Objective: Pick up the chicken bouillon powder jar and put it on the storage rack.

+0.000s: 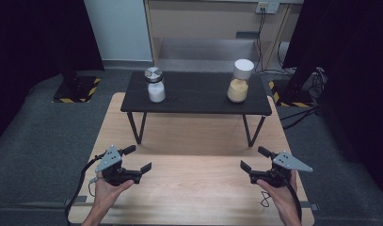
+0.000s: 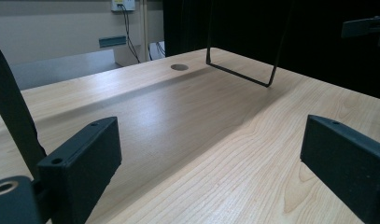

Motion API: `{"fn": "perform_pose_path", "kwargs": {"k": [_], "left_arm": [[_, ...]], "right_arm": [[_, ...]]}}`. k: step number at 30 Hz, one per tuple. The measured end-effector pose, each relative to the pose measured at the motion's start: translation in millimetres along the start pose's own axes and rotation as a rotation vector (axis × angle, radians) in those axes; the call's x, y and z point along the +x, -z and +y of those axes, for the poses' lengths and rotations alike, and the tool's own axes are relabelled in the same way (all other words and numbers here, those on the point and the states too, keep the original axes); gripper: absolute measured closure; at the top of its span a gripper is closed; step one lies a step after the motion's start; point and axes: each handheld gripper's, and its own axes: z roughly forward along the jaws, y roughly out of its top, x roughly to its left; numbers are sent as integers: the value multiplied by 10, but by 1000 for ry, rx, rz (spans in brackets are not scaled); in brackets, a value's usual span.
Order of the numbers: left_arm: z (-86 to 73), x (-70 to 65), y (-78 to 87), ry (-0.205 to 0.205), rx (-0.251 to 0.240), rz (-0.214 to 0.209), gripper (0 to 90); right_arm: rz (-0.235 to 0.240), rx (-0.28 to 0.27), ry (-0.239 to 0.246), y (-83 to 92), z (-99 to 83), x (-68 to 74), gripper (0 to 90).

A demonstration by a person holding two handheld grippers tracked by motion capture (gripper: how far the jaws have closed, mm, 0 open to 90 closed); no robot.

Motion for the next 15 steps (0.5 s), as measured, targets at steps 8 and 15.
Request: {"fn": "perform_pose_path", "kwargs": {"k": [8,15], "left_arm": [[0,0,22,-1,-7,1,41],[-15,-16,6,1,3,7,42]], "right_arm": [[3,7,3,-25,1,19,73],[3,4,1,-23,0,18,74]]}}
